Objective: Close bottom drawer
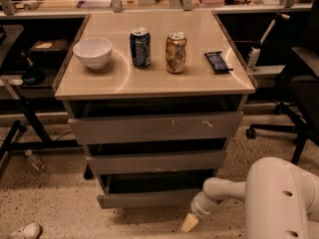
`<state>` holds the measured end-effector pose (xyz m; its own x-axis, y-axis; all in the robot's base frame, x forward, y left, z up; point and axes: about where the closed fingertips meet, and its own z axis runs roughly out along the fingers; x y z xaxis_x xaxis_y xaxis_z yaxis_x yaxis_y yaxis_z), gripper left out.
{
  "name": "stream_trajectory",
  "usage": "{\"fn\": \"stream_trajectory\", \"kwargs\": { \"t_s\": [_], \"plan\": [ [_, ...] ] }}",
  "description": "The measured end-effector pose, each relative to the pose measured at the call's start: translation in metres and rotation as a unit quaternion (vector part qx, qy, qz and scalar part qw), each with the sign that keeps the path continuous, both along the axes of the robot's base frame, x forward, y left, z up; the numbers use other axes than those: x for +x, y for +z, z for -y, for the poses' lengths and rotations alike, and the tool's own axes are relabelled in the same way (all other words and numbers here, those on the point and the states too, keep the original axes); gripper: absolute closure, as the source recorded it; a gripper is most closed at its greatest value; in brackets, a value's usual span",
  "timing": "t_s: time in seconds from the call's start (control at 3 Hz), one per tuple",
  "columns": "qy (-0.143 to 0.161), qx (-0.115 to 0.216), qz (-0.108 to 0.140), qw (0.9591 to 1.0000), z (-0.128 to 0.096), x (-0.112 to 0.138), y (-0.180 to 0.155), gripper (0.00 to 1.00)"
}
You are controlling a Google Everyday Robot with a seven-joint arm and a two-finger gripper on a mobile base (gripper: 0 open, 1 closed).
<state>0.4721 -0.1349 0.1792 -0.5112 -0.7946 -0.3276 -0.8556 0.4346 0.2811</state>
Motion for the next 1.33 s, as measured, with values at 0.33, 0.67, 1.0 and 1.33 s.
{"fn": "stream_trajectory", "kwargs": {
  "t_s": [0.33, 0.67, 1.0, 1.33],
  "plan": [
    [0.003, 0.001, 0.002, 1.0, 0.0, 0.001, 0.0, 0.43],
    [0.003, 0.001, 0.002, 1.0, 0.0, 0.001, 0.0, 0.64],
    [0.003, 0.001, 0.002, 1.0, 0.0, 0.001, 0.0, 0.89],
    [-0.004, 0.002, 0.018, 0.9998, 0.0, 0.02, -0.013, 1.0]
  ]
}}
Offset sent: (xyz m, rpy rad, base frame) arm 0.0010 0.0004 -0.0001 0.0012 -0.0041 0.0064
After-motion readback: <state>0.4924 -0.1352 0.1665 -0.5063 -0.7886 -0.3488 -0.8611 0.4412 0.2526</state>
